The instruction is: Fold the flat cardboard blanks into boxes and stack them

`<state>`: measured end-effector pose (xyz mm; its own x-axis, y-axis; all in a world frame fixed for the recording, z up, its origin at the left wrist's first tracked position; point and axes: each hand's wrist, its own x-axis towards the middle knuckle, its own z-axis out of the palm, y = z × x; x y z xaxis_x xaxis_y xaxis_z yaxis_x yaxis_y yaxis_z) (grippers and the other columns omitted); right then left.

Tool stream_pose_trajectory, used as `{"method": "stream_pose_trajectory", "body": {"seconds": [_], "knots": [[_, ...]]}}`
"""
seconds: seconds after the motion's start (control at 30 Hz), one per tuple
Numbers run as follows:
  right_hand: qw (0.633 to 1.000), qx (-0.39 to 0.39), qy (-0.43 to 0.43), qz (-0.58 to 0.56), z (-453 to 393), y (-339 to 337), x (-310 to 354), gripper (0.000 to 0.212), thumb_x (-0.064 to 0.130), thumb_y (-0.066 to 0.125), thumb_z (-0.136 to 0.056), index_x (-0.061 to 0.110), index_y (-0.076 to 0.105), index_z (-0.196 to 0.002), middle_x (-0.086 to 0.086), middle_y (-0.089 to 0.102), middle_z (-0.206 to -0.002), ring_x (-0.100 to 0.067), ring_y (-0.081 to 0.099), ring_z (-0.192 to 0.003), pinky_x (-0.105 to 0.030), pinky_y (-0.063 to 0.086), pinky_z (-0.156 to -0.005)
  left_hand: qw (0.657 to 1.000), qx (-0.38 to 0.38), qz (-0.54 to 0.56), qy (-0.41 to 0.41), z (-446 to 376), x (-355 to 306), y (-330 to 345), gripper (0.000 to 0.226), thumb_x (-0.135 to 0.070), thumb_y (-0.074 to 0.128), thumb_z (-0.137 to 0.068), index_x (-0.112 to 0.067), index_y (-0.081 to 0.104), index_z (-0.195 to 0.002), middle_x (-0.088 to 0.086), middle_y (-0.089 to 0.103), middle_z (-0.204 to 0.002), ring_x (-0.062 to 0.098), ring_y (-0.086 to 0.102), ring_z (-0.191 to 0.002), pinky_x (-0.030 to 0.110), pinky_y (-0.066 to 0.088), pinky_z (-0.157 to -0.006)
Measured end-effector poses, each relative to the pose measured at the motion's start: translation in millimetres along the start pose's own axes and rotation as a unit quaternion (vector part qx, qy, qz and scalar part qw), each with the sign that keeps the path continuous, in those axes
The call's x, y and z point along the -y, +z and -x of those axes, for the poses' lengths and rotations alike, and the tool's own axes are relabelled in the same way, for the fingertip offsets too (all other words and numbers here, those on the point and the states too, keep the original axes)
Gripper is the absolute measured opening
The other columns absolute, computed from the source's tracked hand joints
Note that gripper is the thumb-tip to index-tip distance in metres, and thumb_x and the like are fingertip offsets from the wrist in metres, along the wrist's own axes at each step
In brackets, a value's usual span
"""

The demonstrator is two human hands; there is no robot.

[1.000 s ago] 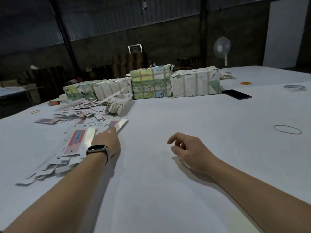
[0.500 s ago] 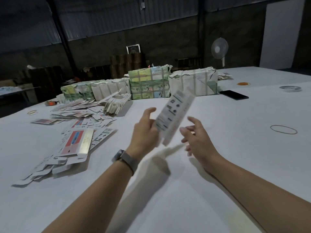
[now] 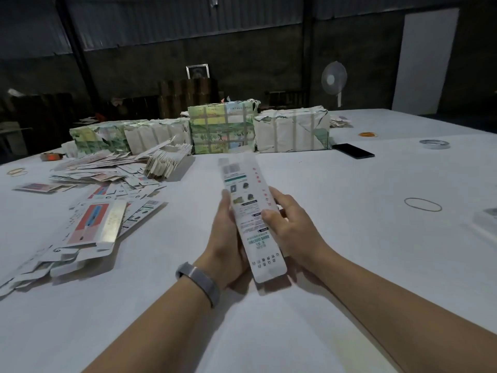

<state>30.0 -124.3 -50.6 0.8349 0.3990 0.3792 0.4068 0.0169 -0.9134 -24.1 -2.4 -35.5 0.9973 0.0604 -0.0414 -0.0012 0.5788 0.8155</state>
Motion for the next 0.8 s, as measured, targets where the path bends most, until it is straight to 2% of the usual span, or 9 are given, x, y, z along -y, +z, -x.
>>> {"method": "stream_pose_trajectory", "body": {"seconds": [0.07,0.13,0.23,0.3,0.37,0.4,0.5,0.63,0.8], "knots": [[0.999,0.02,-0.014,0.026,3,2,3,0.04,0.028,0.053,-0.097,0.029,0.053,-0.137,0.007,0.05,-0.124,-0.004,0.06,-0.109,-0.025,0.058,-0.082,0.997,0.037,0.072,-0.015,-3,0,-5,0.084,-0.076,0.018,-0.095,-0.02,0.081,-0.106,0.018,0.072,-0.12,0.039,0.071,-0.106,0.052,0.061,-0.077],[0.999,0.021,-0.01,0.025,5,3,5,0.054,0.036,0.052,-0.095,0.026,0.042,-0.147,0.01,0.04,-0.134,0.003,0.054,-0.111,-0.022,0.057,-0.082,0.995,0.052,0.078,-0.031,-5,-2,-10,0.088,-0.079,0.014,-0.093,-0.022,0.078,-0.112,0.019,0.07,-0.124,0.042,0.068,-0.111,0.057,0.059,-0.083],[1.0,-0.001,0.01,-0.009,5,4,4,0.069,0.044,0.052,-0.091,0.03,0.027,-0.154,0.013,0.035,-0.142,-0.002,0.053,-0.115,-0.032,0.058,-0.088,0.999,0.046,0.012,-0.021,-5,-1,-10,0.08,-0.076,0.014,-0.095,-0.025,0.068,-0.124,0.019,0.07,-0.124,0.039,0.071,-0.106,0.053,0.061,-0.079],[0.998,0.008,0.022,-0.055,4,3,3,0.062,0.043,0.053,-0.093,0.036,0.031,-0.15,0.007,0.049,-0.138,-0.01,0.061,-0.114,-0.039,0.06,-0.087,0.999,0.033,-0.042,0.003,-4,3,-5,0.074,-0.073,0.017,-0.097,-0.031,0.075,-0.115,0.016,0.073,-0.117,0.035,0.075,-0.095,0.046,0.063,-0.069],[0.996,0.02,0.019,-0.088,3,2,3,0.044,0.042,0.053,-0.091,0.048,0.045,-0.134,0.008,0.067,-0.119,-0.017,0.07,-0.103,-0.039,0.061,-0.082,0.995,0.018,-0.091,0.021,-2,6,-1,0.065,-0.069,0.022,-0.098,-0.037,0.077,-0.109,0.012,0.077,-0.108,0.029,0.076,-0.086,0.038,0.062,-0.062],[0.996,0.016,0.014,-0.089,2,2,2,0.04,0.042,0.053,-0.09,0.051,0.048,-0.128,0.009,0.07,-0.111,-0.019,0.072,-0.099,-0.04,0.061,-0.081,0.994,0.012,-0.109,0.027,-2,7,0,0.061,-0.067,0.024,-0.099,-0.036,0.074,-0.113,0.01,0.078,-0.104,0.026,0.077,-0.081,0.035,0.061,-0.059],[0.997,-0.02,0.01,-0.079,0,2,2,0.055,0.043,0.054,-0.086,0.04,0.046,-0.14,0.001,0.069,-0.112,-0.022,0.072,-0.098,-0.048,0.06,-0.085,0.986,0.005,-0.16,0.038,-2,7,0,0.054,-0.066,0.032,-0.097,-0.036,0.069,-0.121,0.008,0.079,-0.094,0.022,0.076,-0.072,0.031,0.059,-0.054],[0.997,-0.049,-0.011,-0.06,0,0,0,0.054,0.041,0.053,-0.087,0.032,0.051,-0.14,-0.002,0.07,-0.116,-0.025,0.069,-0.103,-0.05,0.057,-0.089,0.976,0.037,-0.211,0.035,0,6,2,0.037,-0.07,0.047,-0.078,-0.053,0.077,-0.091,0.005,0.079,-0.099,0.022,0.077,-0.084,0.031,0.06,-0.063],[0.996,-0.047,-0.013,-0.075,2,1,-1,0.044,0.034,0.051,-0.09,0.028,0.057,-0.133,0.003,0.072,-0.116,-0.018,0.07,-0.104,-0.049,0.056,-0.093,0.974,0.036,-0.219,0.045,-1,8,1,0.033,-0.06,0.045,-0.094,-0.052,0.076,-0.092,0.002,0.078,-0.086,0.017,0.076,-0.075,0.027,0.058,-0.059]]}}
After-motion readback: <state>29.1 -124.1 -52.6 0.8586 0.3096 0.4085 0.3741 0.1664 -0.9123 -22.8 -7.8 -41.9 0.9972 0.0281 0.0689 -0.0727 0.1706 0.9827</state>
